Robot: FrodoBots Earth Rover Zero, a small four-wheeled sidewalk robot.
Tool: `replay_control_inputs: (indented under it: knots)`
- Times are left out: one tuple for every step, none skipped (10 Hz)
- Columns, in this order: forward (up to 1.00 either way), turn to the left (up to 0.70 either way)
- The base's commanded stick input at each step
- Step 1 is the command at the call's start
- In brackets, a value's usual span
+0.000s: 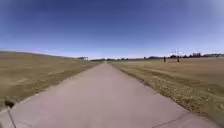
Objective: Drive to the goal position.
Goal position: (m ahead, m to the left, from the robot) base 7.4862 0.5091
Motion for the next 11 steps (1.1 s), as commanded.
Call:
replay_control_inputs:
  knots:
    - [1.0,0.0]
    - [1.0,0.0]
    - [1.0,0.0]
    - [1.0,0.0]
    - [1.0,0.0]
    - [1.0,0.0]
    - [1.0,0.0]
    - [1.0,0.0]
    - [1.0,0.0]
    - [1.0,0.0]
    - [1.0,0.0]
